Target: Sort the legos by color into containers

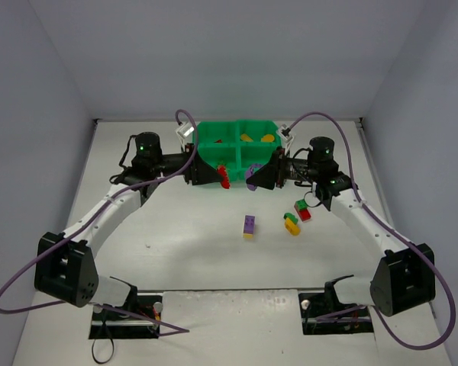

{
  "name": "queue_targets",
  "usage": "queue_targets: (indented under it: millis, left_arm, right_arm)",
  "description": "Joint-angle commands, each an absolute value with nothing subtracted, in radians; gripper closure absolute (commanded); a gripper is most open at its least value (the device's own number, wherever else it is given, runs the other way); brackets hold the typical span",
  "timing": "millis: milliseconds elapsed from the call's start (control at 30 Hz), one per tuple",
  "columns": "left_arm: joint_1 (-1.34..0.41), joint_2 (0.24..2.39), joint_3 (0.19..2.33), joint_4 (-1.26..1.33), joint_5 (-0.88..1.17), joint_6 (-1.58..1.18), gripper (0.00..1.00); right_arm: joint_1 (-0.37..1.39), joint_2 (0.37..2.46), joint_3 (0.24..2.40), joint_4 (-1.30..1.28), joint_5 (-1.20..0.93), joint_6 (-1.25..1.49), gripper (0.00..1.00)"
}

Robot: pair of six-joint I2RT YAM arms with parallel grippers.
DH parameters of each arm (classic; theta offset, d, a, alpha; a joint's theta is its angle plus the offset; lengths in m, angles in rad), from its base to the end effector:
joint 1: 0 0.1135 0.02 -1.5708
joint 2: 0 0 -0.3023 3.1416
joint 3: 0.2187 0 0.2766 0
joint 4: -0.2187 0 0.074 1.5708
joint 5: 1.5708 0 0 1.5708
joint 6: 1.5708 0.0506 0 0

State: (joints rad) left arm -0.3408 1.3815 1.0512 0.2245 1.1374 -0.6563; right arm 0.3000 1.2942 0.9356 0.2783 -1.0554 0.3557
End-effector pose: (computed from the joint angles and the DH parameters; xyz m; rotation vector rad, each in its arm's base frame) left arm 0.2982 -0.1545 0.3695 0.6817 1.7894 -1.6459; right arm 0.2831 0.1337 0.3578 -0.8055 1.6033 1.3415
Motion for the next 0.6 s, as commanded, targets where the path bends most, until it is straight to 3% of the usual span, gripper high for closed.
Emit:
queue_targets:
  millis: [0,567]
  left_arm:
    - [-0.331,1.351,1.123,0.221,1.131,-0.603,1.00]
    - [-0.310,1.377,1.164,0.126,1.062,-0.555,1.00]
  right_arm:
    - [0.293,1.289,0.992,0.318,-1.028,0.334,1.00]
    - [0.285,1.324,1.075,0.216,-0.845,0.272,1.00]
